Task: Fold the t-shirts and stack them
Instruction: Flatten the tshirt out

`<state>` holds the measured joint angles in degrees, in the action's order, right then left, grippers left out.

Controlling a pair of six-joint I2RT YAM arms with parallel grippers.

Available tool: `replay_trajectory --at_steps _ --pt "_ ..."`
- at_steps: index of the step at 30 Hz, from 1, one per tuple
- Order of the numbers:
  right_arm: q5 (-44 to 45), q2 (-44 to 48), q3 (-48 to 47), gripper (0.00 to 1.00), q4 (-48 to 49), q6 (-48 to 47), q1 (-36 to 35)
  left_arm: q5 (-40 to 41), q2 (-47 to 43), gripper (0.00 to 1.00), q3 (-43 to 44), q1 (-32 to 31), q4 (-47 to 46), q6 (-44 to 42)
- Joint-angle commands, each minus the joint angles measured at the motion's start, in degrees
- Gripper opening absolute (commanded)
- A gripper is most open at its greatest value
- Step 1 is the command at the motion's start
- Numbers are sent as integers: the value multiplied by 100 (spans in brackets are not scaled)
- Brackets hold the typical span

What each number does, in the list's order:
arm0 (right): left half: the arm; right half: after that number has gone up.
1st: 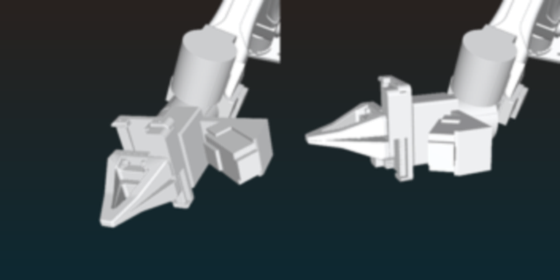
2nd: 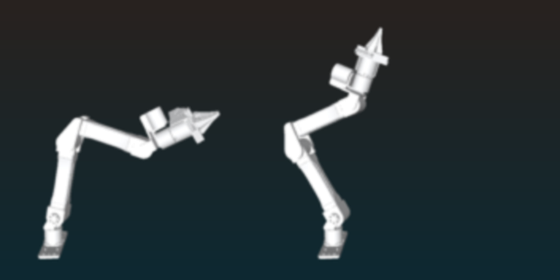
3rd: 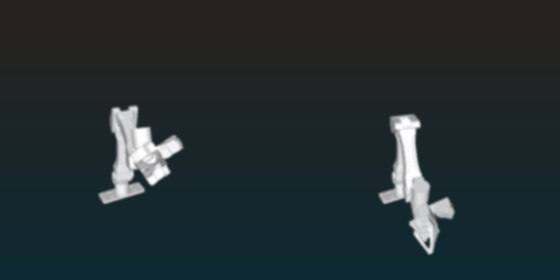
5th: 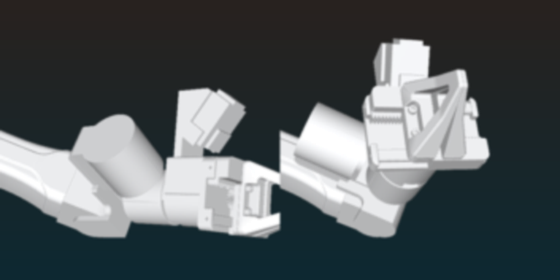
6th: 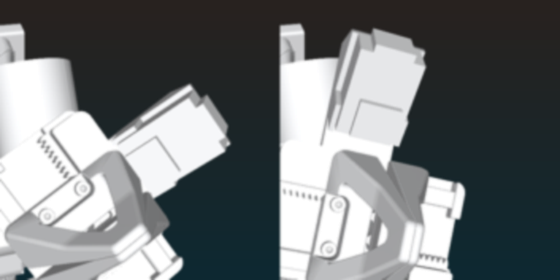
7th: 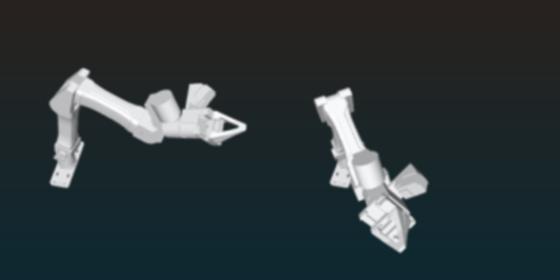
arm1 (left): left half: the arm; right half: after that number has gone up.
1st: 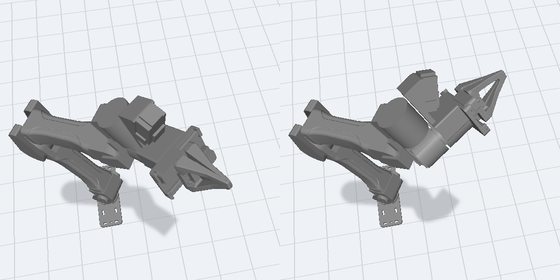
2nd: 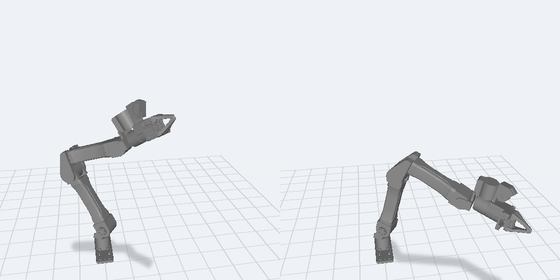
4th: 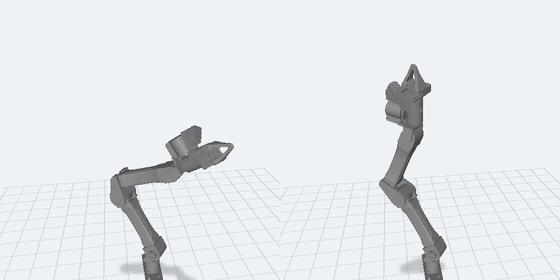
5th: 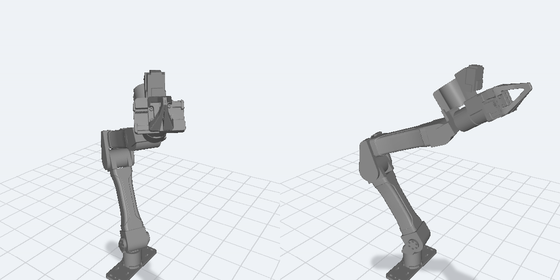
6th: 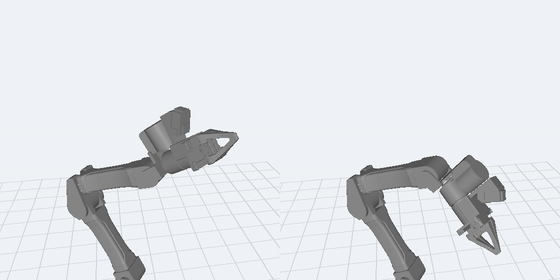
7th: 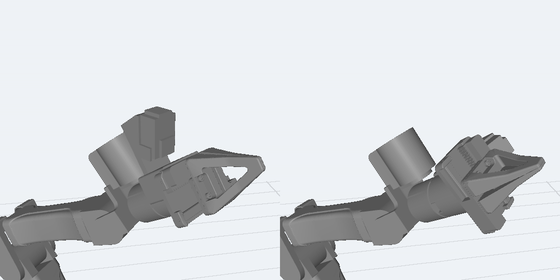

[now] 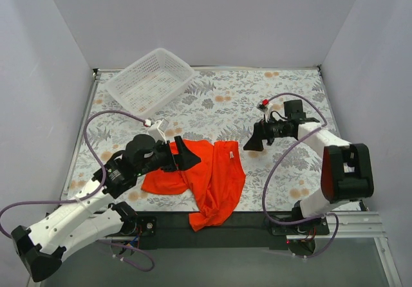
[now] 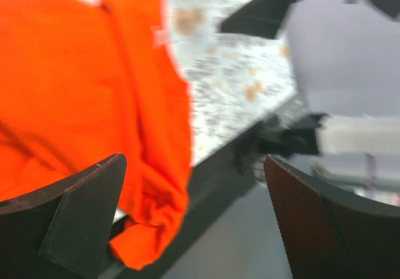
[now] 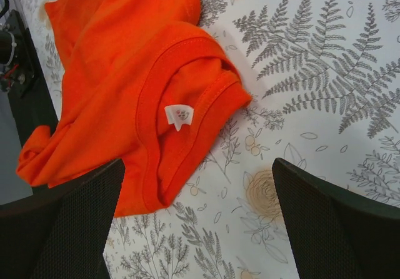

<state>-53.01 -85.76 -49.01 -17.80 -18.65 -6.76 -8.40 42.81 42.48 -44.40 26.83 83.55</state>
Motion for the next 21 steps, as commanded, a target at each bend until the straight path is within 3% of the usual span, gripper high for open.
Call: replay_trajectory --at_steps 1,8,15,17,18,19,21 --pt "317 -695 -696 90 154 713 -105 1557 246 86 -310 2 533 223" --pt "-182 -1918 -1172 82 -4 1188 -535 2500 -61 90 -801 2 604 1119" --pt "-657 -2209 -1216 62 -48 1303 -765 2853 -369 91 -1057 11 771 1541" --pt "-745 -2209 -1381 41 -100 1294 -765 2844 -396 91 -1084 11 719 1568" --pt "-745 -2156 -1505 17 -188 1068 -774 2853 -396 91 -1075 11 701 1559" --pt "-693 -2095 -1654 6 -397 883 -765 2870 -387 91 -1058 11 701 1559" --pt "-414 -1788 -2251 1 -1073 375 -765 2914 -387 91 -1005 11 727 1524"
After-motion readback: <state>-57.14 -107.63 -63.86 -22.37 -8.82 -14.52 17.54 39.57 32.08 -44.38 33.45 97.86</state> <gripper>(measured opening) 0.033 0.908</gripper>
